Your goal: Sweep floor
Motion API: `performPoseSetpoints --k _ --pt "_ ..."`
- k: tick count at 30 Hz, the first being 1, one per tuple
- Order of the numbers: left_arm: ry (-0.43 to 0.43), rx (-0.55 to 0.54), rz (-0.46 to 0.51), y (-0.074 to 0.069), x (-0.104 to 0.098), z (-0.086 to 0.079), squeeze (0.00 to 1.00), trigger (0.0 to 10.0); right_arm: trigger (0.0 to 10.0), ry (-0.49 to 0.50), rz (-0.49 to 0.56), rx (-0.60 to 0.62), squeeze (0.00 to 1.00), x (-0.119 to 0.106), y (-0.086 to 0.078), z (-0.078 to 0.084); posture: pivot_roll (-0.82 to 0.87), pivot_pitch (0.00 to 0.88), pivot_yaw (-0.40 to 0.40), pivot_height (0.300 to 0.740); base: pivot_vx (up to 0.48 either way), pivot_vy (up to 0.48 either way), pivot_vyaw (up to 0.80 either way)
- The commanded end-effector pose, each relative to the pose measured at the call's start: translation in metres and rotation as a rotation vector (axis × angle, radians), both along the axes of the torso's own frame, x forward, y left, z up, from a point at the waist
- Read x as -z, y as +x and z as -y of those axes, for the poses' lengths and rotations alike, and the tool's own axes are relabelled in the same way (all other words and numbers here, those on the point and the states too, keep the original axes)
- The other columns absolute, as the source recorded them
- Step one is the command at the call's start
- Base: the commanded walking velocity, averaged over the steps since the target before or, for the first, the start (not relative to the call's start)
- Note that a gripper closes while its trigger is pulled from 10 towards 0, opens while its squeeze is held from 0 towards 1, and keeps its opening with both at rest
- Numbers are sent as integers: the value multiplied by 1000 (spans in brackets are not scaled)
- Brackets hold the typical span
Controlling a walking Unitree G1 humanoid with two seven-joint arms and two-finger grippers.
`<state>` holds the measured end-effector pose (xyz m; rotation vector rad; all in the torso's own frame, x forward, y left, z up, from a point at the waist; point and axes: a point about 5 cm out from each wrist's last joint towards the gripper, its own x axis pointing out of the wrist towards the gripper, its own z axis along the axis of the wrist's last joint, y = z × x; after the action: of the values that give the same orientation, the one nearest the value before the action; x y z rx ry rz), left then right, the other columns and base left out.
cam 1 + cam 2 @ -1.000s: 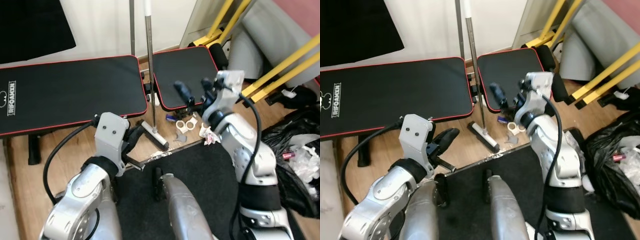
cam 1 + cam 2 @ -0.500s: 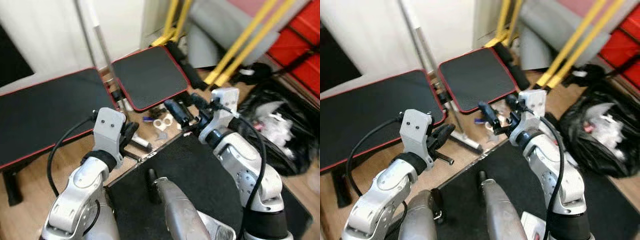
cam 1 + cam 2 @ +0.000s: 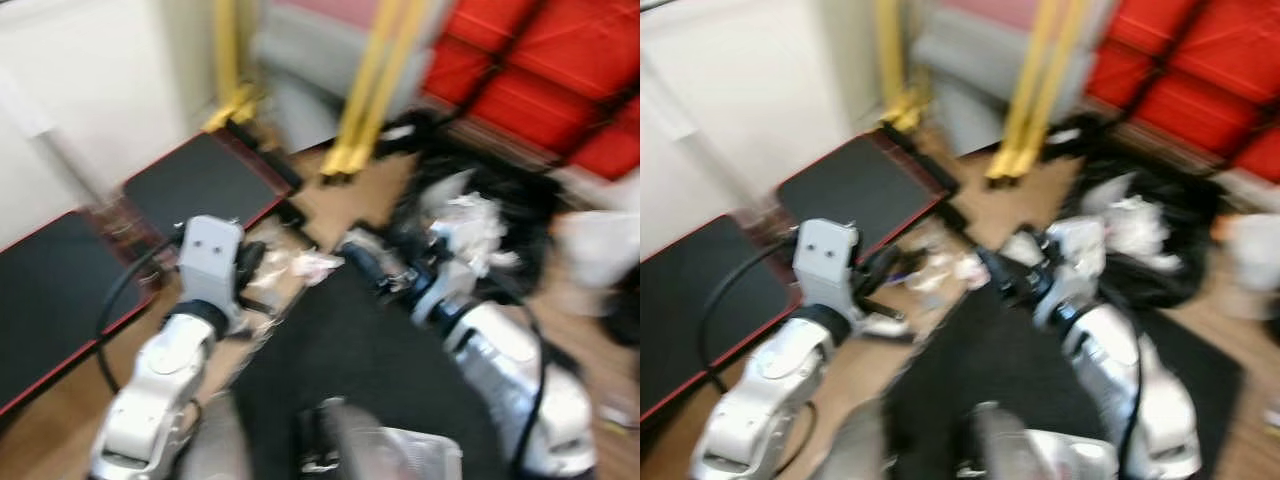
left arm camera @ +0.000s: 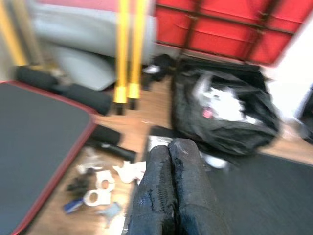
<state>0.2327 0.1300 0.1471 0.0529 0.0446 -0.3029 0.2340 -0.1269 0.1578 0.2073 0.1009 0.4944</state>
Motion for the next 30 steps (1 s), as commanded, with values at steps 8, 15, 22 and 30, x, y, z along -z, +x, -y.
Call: performPoseSetpoints --k 8,15,22,30 --pt "-23 20 -21 2 6 5 0 10000 10000 -19 10 52 0 3 -1 7 -148 149 -139 740 0 0 -800" --pt "-36 63 -22 -5 7 17 0 10000 10000 -22 23 77 0 1 1 7 -149 147 -126 740 0 0 -800" --pt "-26 86 27 28 1 21 0 10000 10000 -45 75 112 0 -7 24 8 -168 85 -127 740 0 0 -800" --pt "19 82 56 46 -1 25 0 10000 10000 -81 86 121 0 -4 39 14 -163 45 -145 740 0 0 -800"
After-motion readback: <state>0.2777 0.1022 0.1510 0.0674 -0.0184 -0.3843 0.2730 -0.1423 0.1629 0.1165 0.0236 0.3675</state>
